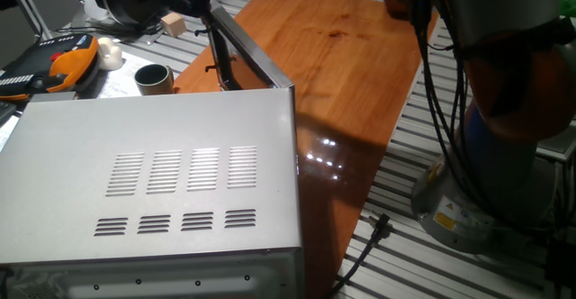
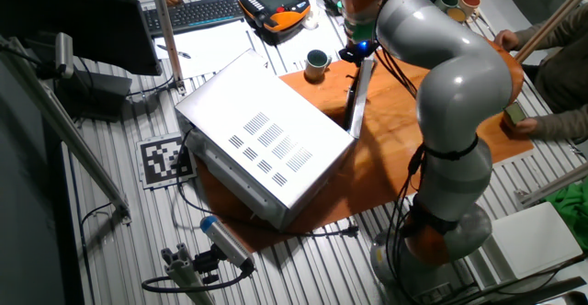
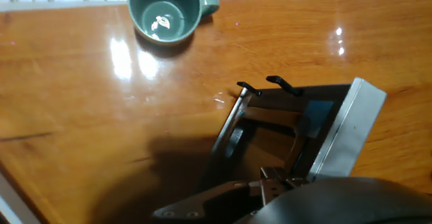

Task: Put the bowl into the microwave

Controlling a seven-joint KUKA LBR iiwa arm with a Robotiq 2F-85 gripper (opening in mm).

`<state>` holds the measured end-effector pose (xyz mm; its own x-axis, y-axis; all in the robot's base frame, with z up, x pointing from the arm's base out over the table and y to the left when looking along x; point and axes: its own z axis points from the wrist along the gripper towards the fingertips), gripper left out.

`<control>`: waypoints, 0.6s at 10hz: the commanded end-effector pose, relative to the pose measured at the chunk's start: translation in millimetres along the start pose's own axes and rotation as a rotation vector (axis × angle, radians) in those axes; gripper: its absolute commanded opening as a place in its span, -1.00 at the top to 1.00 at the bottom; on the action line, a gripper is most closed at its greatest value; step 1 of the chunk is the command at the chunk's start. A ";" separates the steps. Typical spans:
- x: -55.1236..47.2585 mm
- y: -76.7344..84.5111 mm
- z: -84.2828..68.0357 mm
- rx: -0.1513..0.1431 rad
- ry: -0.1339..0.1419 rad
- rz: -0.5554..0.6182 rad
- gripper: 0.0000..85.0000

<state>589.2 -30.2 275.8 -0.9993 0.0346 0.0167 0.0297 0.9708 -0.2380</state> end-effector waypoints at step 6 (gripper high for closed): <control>-3.7 5.8 -7.5 -0.008 0.008 -0.028 1.00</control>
<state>595.0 -21.2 281.4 -0.9994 0.0120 0.0314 0.0047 0.9743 -0.2254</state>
